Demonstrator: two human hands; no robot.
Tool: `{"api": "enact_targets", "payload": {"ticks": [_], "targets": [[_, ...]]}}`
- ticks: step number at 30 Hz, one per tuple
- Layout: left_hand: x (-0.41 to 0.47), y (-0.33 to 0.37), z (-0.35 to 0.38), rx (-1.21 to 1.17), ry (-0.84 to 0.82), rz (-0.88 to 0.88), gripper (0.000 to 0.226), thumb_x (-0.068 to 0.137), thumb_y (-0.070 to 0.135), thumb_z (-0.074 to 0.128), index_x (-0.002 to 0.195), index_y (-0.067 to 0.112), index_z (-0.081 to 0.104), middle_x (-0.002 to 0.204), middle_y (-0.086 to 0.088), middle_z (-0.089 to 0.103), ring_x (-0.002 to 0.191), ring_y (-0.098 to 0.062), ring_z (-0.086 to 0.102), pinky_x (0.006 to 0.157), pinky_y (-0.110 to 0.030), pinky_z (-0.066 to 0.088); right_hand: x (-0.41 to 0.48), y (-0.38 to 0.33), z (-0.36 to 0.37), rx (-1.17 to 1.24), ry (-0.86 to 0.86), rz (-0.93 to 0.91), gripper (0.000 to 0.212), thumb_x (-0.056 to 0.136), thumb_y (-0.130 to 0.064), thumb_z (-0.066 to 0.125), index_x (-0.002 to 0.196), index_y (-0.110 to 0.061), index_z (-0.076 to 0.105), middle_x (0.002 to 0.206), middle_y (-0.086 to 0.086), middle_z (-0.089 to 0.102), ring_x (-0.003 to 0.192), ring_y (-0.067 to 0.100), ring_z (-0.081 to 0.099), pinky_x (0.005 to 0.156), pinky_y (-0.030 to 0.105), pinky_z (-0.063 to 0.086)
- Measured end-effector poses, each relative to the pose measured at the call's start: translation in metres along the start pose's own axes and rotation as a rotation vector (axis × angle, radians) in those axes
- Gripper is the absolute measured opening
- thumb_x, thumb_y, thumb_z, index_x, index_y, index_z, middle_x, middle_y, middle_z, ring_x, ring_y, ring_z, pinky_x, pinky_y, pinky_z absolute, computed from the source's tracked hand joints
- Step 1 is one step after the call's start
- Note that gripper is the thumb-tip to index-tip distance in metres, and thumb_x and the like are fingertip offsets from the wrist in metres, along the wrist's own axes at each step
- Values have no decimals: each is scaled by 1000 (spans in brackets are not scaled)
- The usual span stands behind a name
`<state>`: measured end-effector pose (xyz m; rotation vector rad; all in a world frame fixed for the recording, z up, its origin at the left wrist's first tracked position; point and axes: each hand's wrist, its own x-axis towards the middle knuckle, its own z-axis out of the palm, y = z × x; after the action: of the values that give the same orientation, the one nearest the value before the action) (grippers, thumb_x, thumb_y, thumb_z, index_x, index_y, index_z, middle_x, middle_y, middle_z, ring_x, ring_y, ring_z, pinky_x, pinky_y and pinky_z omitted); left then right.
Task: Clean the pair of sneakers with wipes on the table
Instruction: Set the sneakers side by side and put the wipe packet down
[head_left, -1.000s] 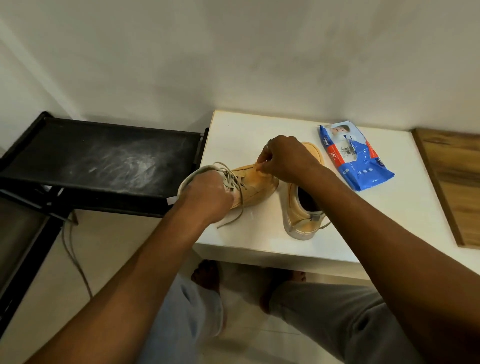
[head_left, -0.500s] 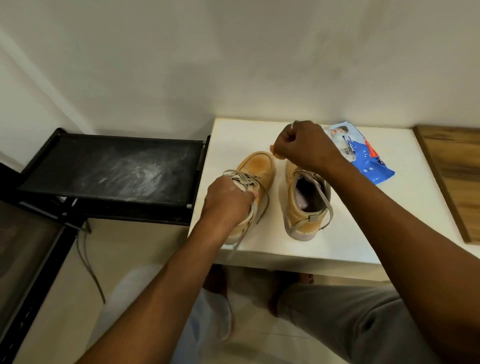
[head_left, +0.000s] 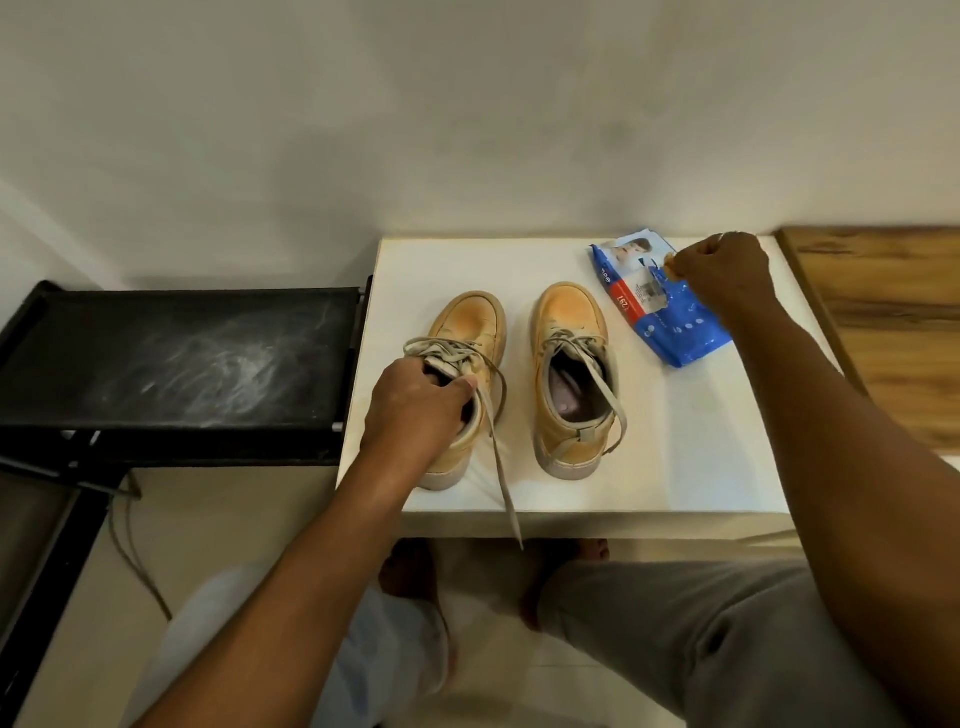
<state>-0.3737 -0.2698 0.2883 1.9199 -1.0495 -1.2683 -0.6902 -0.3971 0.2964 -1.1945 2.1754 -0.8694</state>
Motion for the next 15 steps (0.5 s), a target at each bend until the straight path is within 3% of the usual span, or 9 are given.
{"api": "enact_targets", "payload": {"ticks": [4, 6, 11, 15], "targets": [[1, 0, -3, -36, -20, 1, 17, 82, 35, 81, 85, 29, 65, 93, -2, 77, 83, -25, 76, 82, -49, 62, 9, 14, 7, 102, -63, 170, 27, 78, -27, 77, 93, -4, 72, 78, 9, 68, 61, 20, 59, 66, 35, 57], [2, -2, -4, -49, -40, 7, 15, 86, 29, 79, 84, 30, 64, 94, -3, 76, 84, -25, 76, 83, -49, 61, 11, 22, 11, 144, -81, 233, 29, 79, -29, 80, 92, -5, 69, 82, 11, 69, 64, 21, 61, 71, 37, 58], [3, -2, -5, -48, -70, 13, 32, 64, 44, 77, 90, 33, 64, 100, -1, 76, 91, -27, 75, 83, -49, 61, 12, 30, 19, 142, -70, 262, 20, 83, -29, 75, 84, -12, 63, 89, 10, 72, 71, 19, 68, 77, 34, 58], [3, -2, -4, -61, -91, 16, 30, 62, 42, 77, 87, 35, 62, 103, -1, 75, 94, -27, 74, 86, -50, 60, 11, 30, 21, 100, -100, 292, 38, 79, -37, 79, 102, -9, 66, 93, 7, 72, 77, 16, 69, 79, 32, 58]]}}
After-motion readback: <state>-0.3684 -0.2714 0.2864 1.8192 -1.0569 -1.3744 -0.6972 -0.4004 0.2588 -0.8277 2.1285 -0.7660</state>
